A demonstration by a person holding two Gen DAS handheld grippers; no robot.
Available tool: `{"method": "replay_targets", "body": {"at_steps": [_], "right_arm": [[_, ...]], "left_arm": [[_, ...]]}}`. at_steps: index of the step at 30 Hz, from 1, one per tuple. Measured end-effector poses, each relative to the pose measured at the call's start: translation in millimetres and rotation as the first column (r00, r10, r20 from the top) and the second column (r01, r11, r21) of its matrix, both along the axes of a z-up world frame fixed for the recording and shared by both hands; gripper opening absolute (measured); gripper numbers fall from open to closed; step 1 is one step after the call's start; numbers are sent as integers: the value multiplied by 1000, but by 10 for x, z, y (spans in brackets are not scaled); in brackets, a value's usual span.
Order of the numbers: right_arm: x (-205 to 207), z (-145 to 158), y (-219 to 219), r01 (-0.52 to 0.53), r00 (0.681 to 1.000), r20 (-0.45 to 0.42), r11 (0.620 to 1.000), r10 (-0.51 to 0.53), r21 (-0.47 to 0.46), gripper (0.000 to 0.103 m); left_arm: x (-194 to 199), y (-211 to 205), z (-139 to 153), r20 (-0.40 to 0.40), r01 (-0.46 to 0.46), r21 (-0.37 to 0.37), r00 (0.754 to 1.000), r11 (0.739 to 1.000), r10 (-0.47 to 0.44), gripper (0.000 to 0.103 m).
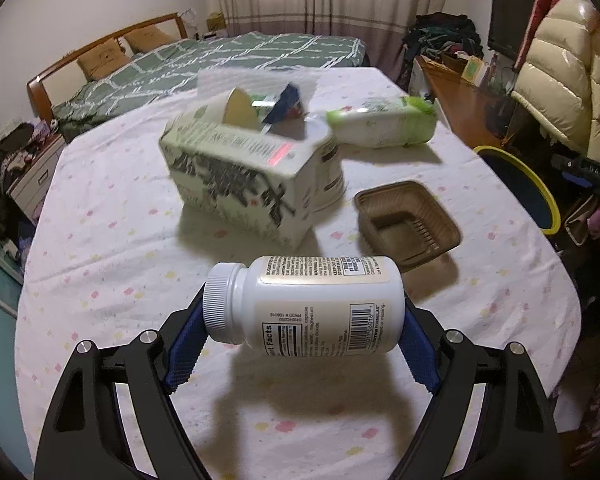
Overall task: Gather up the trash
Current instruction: 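Carry the pill bottle over the bin and open the left gripper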
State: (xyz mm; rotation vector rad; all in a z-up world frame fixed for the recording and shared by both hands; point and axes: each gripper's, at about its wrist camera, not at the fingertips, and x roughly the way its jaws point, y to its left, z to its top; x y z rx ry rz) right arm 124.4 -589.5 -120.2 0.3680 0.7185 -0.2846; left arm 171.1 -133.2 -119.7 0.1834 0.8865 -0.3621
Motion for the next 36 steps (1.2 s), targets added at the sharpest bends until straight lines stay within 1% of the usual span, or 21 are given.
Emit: {"method": "replay_targets", "body": {"at_steps": [6, 12, 16, 22, 29, 34, 36], "right_arm": [[-225, -20, -37, 20, 1000, 5, 1000, -20, -11, 47], [-489, -38, -195, 61, 998, 9, 998, -60, -24, 47], [-678, -73, -367, 102, 995, 5, 995, -101, -24, 47], [-892, -132, -587, 154, 988, -2, 988, -154, -24, 47], [-1052, -251, -751, 182, 983, -17, 983, -182, -6, 47], [-1125, -314, -832, 201, 979, -23, 980, -201, 5, 47], [-1154, -329, -854, 211, 977, -27, 977, -211, 3, 47]], "left_arm": [[-28, -243, 191, 27, 48, -8, 999, 999, -47, 83], [3, -696, 341, 39, 135, -29, 990, 990, -134, 83], [49, -1142, 406, 38, 218, -39, 975, 975, -217, 83], [156, -1784, 464, 32, 311, -53, 950, 949, -309, 83], [296, -2735, 430, 11, 418, -54, 909, 907, -418, 83], [424, -3282, 325, -12, 449, -39, 893, 893, -450, 83], [453, -3420, 274, -21, 457, -36, 889, 888, -458, 83]]}}
